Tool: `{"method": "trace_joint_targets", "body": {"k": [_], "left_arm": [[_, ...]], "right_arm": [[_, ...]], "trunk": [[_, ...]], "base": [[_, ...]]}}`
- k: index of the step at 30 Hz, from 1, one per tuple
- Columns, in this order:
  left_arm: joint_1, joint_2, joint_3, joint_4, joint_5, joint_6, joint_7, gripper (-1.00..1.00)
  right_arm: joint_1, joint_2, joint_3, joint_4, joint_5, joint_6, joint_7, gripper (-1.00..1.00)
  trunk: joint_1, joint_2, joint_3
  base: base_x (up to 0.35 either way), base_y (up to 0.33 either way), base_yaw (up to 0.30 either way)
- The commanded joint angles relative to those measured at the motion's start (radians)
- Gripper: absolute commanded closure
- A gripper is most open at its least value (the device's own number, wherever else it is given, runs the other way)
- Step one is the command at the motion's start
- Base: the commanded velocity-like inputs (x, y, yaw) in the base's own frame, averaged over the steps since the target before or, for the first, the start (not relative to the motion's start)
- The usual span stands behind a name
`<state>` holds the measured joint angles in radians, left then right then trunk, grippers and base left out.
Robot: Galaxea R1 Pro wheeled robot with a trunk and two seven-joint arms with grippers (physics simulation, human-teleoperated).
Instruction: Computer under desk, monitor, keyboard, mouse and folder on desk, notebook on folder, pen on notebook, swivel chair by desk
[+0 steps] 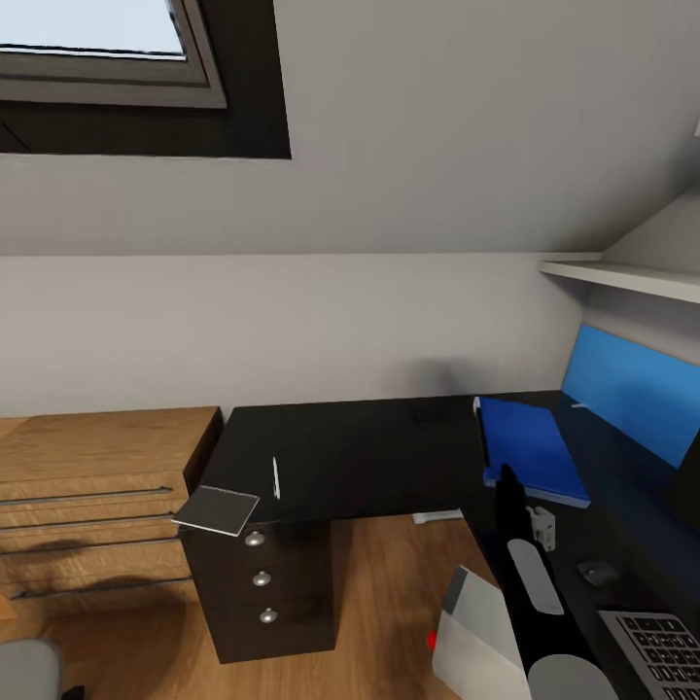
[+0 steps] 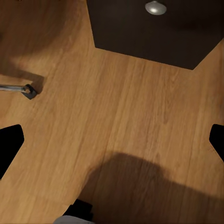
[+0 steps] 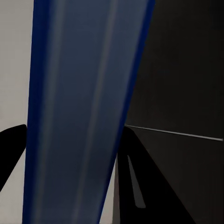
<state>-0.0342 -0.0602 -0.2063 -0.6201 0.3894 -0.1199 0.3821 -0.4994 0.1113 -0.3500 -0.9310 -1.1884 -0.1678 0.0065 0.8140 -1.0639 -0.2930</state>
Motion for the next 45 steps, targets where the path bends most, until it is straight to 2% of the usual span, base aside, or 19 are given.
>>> {"method": "trace_joint_targets", "body": {"k": [1,16,20,24,28,34,40,45], "left_arm": [[-0.001,0.000,-0.007,-0.002,0.011,-0.006,0.007,-1.00],[0.000,-0.002,-0.006,-0.003,0.011,-0.004,0.007,-1.00],[0.000,-0.003,-0.006,-0.003,0.011,-0.004,0.007,-1.00],[-0.001,-0.003,-0.006,-0.003,0.011,-0.004,0.007,-1.00],[-0.001,-0.003,-0.006,-0.003,0.011,-0.004,0.007,-1.00],[0.000,-0.006,-0.007,-0.002,0.011,-0.004,0.007,-1.00],[-0.001,-0.015,-0.007,0.000,0.011,-0.004,0.007,-1.00],[-0.001,-0.016,-0.007,0.000,0.011,-0.004,0.007,-1.00]], "right_arm": [[-0.001,0.000,-0.001,-0.001,-0.010,-0.002,0.001,1.00],[-0.001,-0.004,0.000,0.007,-0.004,-0.003,-0.002,1.00],[-0.002,-0.005,0.001,0.048,-0.001,-0.012,-0.005,1.00],[-0.011,-0.023,0.002,0.140,0.014,-0.075,-0.008,1.00],[-0.026,-0.036,0.002,0.177,0.024,-0.097,-0.009,1.00],[-0.040,-0.051,0.003,0.189,0.028,-0.105,-0.018,1.00],[-0.045,-0.056,0.003,0.190,0.030,-0.105,-0.023,1.00],[-0.048,-0.056,0.003,0.206,0.056,-0.105,-0.024,1.00]], "trunk": [[0.004,-0.008,-0.004],[0.062,-0.113,-0.051],[0.077,-0.141,-0.064],[0.092,-0.169,-0.077],[0.108,-0.197,-0.089],[0.131,-0.239,-0.108],[0.154,-0.281,-0.127],[0.173,-0.316,-0.142]], "base": [[0.000,0.000,0.000],[0.000,0.000,0.000],[0.000,0.000,0.000],[0.000,0.000,0.000],[0.000,0.000,0.000],[0.000,0.000,0.000],[0.000,0.000,0.000],[0.000,0.000,0.000]]}}
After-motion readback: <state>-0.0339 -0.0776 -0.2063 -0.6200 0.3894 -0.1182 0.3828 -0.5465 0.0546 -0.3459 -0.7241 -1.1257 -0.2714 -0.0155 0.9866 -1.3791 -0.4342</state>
